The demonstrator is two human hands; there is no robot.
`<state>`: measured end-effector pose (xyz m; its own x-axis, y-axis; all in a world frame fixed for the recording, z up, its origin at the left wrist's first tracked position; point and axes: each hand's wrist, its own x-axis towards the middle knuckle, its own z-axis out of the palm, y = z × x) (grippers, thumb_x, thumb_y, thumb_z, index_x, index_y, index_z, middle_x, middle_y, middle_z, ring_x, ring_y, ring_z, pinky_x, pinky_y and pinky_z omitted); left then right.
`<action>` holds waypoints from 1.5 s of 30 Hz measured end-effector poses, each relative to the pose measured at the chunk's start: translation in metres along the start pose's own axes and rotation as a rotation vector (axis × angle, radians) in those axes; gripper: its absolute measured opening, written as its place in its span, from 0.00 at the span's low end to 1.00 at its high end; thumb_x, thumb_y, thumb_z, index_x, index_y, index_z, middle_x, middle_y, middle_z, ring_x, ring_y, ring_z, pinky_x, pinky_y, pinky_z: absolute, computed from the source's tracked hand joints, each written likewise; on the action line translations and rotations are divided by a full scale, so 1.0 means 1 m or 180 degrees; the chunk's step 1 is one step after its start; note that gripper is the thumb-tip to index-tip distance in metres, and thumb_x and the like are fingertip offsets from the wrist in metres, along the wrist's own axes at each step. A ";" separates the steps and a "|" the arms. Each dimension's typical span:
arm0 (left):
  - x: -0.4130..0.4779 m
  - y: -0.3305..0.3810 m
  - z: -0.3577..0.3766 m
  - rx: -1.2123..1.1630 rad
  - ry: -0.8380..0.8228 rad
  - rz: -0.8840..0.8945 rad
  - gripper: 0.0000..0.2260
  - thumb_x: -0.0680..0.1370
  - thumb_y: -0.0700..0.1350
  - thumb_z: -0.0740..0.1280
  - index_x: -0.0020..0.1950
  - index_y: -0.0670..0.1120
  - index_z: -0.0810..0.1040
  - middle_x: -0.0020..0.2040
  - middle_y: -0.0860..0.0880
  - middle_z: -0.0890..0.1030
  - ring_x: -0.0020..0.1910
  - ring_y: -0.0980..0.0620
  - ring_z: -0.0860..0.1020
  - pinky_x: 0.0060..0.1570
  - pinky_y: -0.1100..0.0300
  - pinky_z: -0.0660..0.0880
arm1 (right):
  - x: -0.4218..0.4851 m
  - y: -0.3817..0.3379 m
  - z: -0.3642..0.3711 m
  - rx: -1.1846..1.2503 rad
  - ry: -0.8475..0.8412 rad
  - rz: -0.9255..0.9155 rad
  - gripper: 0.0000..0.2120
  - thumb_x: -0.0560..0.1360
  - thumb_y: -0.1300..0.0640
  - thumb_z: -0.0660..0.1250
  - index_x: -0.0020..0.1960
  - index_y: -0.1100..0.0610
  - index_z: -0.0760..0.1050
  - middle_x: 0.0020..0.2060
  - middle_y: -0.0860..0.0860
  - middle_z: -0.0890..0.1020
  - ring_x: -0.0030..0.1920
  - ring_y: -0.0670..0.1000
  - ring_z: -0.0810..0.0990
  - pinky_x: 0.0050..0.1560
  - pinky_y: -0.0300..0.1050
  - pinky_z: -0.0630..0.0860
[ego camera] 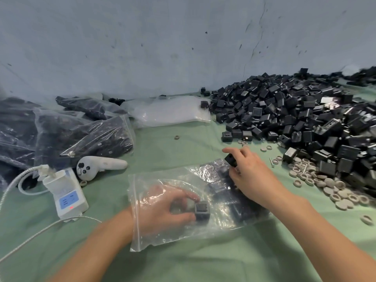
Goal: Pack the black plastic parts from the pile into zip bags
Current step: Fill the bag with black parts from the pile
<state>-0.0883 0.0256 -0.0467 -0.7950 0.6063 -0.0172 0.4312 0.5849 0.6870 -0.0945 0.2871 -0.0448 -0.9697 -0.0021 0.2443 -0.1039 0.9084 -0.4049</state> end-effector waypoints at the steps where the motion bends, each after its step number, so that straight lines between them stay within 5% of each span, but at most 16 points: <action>1: 0.003 -0.001 0.000 0.0083 0.0060 0.0040 0.09 0.75 0.48 0.74 0.55 0.55 0.82 0.46 0.56 0.82 0.47 0.57 0.81 0.50 0.57 0.80 | 0.000 0.001 0.000 -0.0026 -0.0015 0.0000 0.24 0.81 0.53 0.59 0.75 0.43 0.58 0.63 0.49 0.70 0.62 0.52 0.71 0.62 0.51 0.72; 8: 0.012 0.008 0.013 0.0172 0.0199 0.0213 0.22 0.66 0.76 0.66 0.55 0.69 0.78 0.50 0.64 0.77 0.48 0.64 0.78 0.48 0.70 0.76 | 0.001 0.002 0.000 -0.0146 -0.0106 -0.0074 0.24 0.82 0.54 0.59 0.76 0.44 0.58 0.65 0.50 0.70 0.64 0.53 0.72 0.63 0.50 0.71; 17: 0.022 0.021 0.017 -0.0136 0.0049 0.0244 0.10 0.75 0.52 0.74 0.54 0.52 0.78 0.37 0.63 0.74 0.35 0.63 0.71 0.37 0.70 0.67 | 0.002 0.004 0.001 -0.0203 -0.0164 -0.0114 0.24 0.82 0.53 0.59 0.76 0.43 0.58 0.65 0.49 0.71 0.64 0.52 0.72 0.62 0.49 0.71; 27: 0.039 0.026 0.027 0.0754 0.0378 0.0418 0.19 0.71 0.64 0.69 0.30 0.55 0.66 0.31 0.57 0.70 0.32 0.62 0.68 0.37 0.71 0.65 | 0.000 0.003 0.001 -0.0249 -0.0187 -0.0119 0.24 0.82 0.53 0.58 0.76 0.43 0.58 0.64 0.49 0.71 0.62 0.54 0.73 0.60 0.49 0.70; 35: 0.038 0.032 0.031 0.0751 0.0530 0.0398 0.22 0.71 0.64 0.70 0.35 0.45 0.76 0.33 0.56 0.71 0.34 0.60 0.68 0.40 0.70 0.65 | -0.002 0.003 0.002 -0.0233 -0.0077 -0.0152 0.25 0.82 0.52 0.59 0.76 0.43 0.56 0.64 0.48 0.72 0.62 0.53 0.73 0.62 0.49 0.70; 39: 0.024 0.033 0.022 -0.0155 0.0348 0.0150 0.16 0.74 0.54 0.73 0.38 0.41 0.79 0.35 0.53 0.75 0.34 0.61 0.73 0.38 0.70 0.68 | -0.005 -0.003 0.002 -0.0077 0.0113 -0.0157 0.26 0.81 0.49 0.61 0.76 0.45 0.56 0.66 0.46 0.73 0.64 0.52 0.73 0.62 0.49 0.69; 45: -0.009 0.007 -0.017 -0.0623 0.0595 -0.0770 0.06 0.78 0.52 0.69 0.42 0.57 0.82 0.36 0.56 0.83 0.35 0.62 0.79 0.39 0.68 0.74 | -0.012 -0.015 -0.003 0.0197 0.0488 -0.0237 0.24 0.78 0.45 0.67 0.71 0.48 0.66 0.62 0.44 0.78 0.61 0.50 0.76 0.59 0.48 0.69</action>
<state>-0.0851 0.0146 -0.0292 -0.9362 0.3433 -0.0756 0.1455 0.5742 0.8057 -0.0810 0.2742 -0.0392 -0.9142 -0.0004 0.4053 -0.1923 0.8806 -0.4330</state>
